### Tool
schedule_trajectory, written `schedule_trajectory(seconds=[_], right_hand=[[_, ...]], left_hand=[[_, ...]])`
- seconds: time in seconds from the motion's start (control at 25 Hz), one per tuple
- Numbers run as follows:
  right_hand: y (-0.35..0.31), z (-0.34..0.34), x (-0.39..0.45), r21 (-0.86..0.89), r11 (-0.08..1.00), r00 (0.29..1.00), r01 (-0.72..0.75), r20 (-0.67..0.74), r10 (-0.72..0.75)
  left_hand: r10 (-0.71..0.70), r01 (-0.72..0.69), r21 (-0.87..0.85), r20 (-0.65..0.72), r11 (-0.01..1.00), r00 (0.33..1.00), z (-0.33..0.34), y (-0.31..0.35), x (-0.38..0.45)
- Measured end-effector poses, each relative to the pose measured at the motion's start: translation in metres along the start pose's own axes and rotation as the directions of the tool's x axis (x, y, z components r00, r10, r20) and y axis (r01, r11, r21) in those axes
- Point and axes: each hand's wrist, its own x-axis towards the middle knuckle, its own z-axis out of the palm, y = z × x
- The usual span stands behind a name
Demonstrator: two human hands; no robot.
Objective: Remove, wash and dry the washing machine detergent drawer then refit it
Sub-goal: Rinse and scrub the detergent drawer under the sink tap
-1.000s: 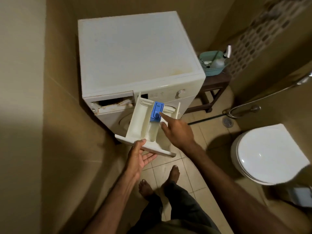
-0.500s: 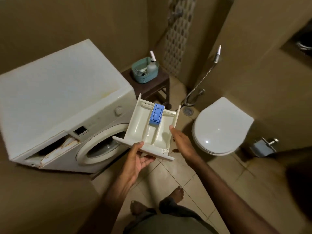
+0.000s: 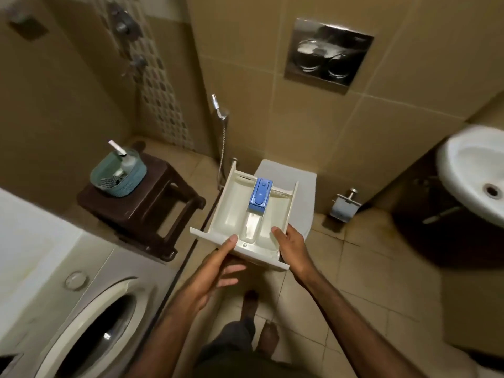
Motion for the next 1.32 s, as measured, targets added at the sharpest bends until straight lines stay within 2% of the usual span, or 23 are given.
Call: schedule_trajectory(seconds=[0.04,0.12,0.2,0.32,0.36,0.44,0.52,0.6,0.68,0.76,0.96,1.12,1.24,1.32], right_hand=[[-0.002,-0.016,0.005,0.004,1.000,0.999,-0.006,-0.038,0.006],[-0.005,-0.034,0.011,-0.030,1.000,0.997,-0.007,-0.076,0.004],[-0.008,-0.065,0.022,-0.025,0.999,0.983,-0.022,-0.182,0.017],[-0.010,-0.114,0.032,-0.017,0.998,0.949,-0.055,-0.312,0.047],[-0.010,-0.129,0.034,-0.014,0.998,0.941,-0.061,-0.335,0.053],[-0.011,-0.157,0.031,0.002,0.998,0.929,-0.067,-0.365,0.063],[-0.012,-0.187,0.025,0.028,0.998,0.917,-0.063,-0.392,0.069],[-0.009,-0.218,0.022,0.059,0.996,0.911,-0.066,-0.404,0.084],[-0.004,-0.253,0.021,0.090,0.993,0.902,-0.083,-0.416,0.113],[0.001,-0.288,0.019,0.122,0.989,0.898,-0.083,-0.421,0.127],[0.010,-0.397,0.015,0.241,0.968,0.882,-0.072,-0.437,0.175],[0.017,-0.490,0.012,0.328,0.941,0.883,-0.084,-0.412,0.223],[0.009,-0.553,0.013,0.327,0.942,0.903,-0.068,-0.382,0.198],[0.003,-0.590,0.017,0.357,0.930,0.917,-0.082,-0.338,0.211]], left_hand=[[-0.032,0.027,0.100,0.048,0.995,0.998,0.006,0.014,0.012],[-0.091,0.081,0.197,0.041,0.977,0.995,0.007,0.035,0.024],[-0.078,0.088,0.297,-0.047,0.951,0.996,0.022,0.062,0.049],[0.165,-0.074,0.429,-0.178,0.900,0.970,0.048,0.097,0.097],[0.242,-0.146,0.450,-0.163,0.881,0.956,0.060,0.107,0.114],[0.284,-0.213,0.485,-0.076,0.848,0.956,0.092,0.131,0.143],[0.240,-0.229,0.563,0.056,0.794,0.969,0.135,0.151,0.171],[0.100,-0.221,0.616,0.225,0.756,0.969,0.185,0.168,0.191],[-0.072,-0.201,0.657,0.364,0.727,0.929,0.237,0.174,0.208],[-0.202,-0.154,0.642,0.445,0.751,0.872,0.286,0.173,0.217],[-0.337,0.006,0.538,0.519,0.843,0.785,0.401,0.154,0.238],[-0.356,0.076,0.489,0.510,0.869,0.783,0.491,0.141,0.240],[-0.354,0.047,0.522,0.507,0.851,0.786,0.545,0.134,0.242],[-0.325,0.108,0.400,0.527,0.910,0.785,0.577,0.129,0.244]])
